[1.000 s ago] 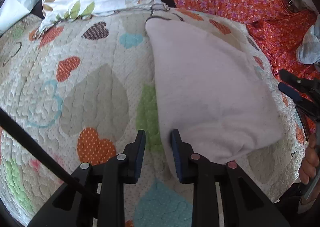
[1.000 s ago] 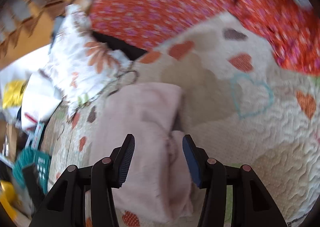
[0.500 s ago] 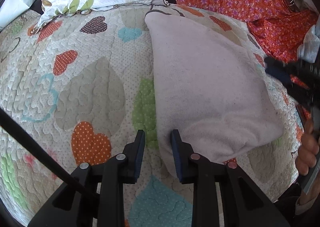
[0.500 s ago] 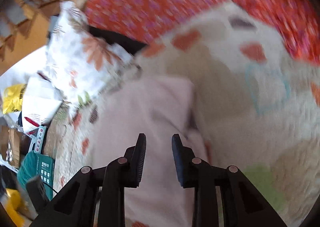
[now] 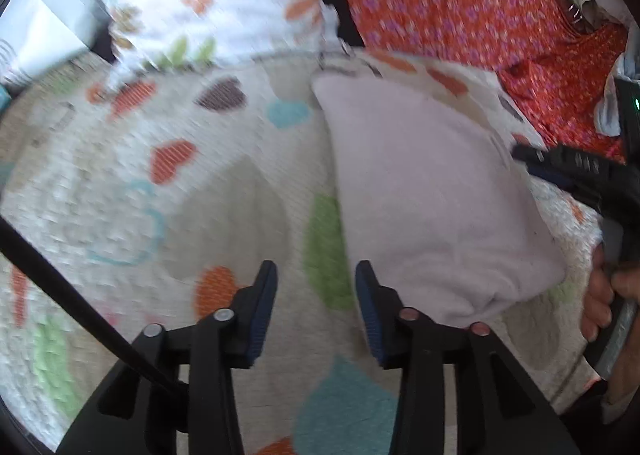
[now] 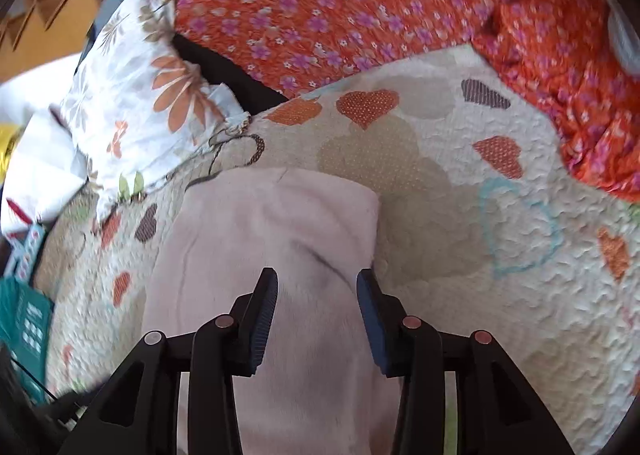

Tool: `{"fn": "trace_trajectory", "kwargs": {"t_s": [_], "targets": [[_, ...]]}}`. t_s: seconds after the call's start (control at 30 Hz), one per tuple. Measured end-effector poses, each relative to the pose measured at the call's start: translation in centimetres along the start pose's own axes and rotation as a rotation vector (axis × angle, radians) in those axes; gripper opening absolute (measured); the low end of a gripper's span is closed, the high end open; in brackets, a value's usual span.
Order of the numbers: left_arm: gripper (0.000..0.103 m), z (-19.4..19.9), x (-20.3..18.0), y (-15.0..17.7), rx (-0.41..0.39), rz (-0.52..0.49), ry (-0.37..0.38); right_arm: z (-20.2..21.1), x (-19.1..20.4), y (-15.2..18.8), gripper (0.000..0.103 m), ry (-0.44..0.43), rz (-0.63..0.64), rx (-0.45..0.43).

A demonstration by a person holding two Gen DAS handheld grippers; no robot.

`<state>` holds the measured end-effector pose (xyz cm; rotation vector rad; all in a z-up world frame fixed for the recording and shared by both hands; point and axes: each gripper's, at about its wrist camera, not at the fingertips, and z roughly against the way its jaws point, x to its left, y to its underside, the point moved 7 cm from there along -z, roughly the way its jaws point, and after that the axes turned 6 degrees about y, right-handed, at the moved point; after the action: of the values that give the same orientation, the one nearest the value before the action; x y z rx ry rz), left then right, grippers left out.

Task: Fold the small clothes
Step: 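Open the right tool and pull both tools back from the sweater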

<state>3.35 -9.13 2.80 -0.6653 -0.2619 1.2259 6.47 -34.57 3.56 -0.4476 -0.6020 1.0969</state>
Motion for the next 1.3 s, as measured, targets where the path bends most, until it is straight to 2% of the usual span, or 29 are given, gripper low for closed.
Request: {"fn": "trace_trajectory", "kwargs": {"t_s": [0.1, 0.17, 0.2, 0.27, 0.37, 0.47, 0.53, 0.67, 0.83, 1.03, 1.3], "targets": [[0.056, 3.4, 0.6, -0.5, -0.15, -0.06, -0.13, 1.5, -0.5, 1.5, 0.046, 0.015, 0.032, -0.004], [0.075, 5.6, 0.8, -0.7, -0.249, -0.093, -0.215, 2.4, -0.4, 2.1, 0.046, 0.017, 0.042, -0.014], [0.079, 7.1, 0.9, -0.7, -0.317, -0.111, -0.267, 3.0, -0.2, 2.4, 0.047, 0.021, 0.049, -0.023], [0.093, 10.1, 0.9, -0.7, -0.442, -0.137, -0.339, 4.2, 0.3, 2.8, 0.051, 0.034, 0.065, -0.047], [0.101, 13.7, 0.8, -0.4, -0.564, -0.132, -0.383, 6.4, 1.5, 3.6, 0.059, 0.049, 0.107, -0.095], [0.103, 16.1, 0.9, 0.2, -0.623, -0.096, -0.386, 8.1, 2.7, 5.1, 0.064, 0.053, 0.146, -0.123], [0.103, 16.9, 1.0, 1.0, -0.607, -0.065, -0.379, 8.6, 3.3, 6.3, 0.065, 0.044, 0.154, -0.112], [0.103, 16.7, 1.2, 2.6, -0.53, 0.013, -0.3, 8.7, 4.4, 9.3, 0.065, 0.031, 0.172, -0.063], [0.103, 14.4, 1.1, 3.0, -0.436, -0.016, -0.261, 8.4, 5.3, 12.0, 0.065, 0.049, 0.218, -0.041], [0.103, 10.9, 2.2, 4.2, -0.318, 0.0, -0.219, 7.3, 5.6, 12.8, 0.067, 0.069, 0.253, -0.03], [0.103, 8.2, 2.6, 5.2, -0.222, 0.009, -0.211, 5.1, 5.9, 13.9, 0.068, 0.066, 0.248, 0.042]]}}
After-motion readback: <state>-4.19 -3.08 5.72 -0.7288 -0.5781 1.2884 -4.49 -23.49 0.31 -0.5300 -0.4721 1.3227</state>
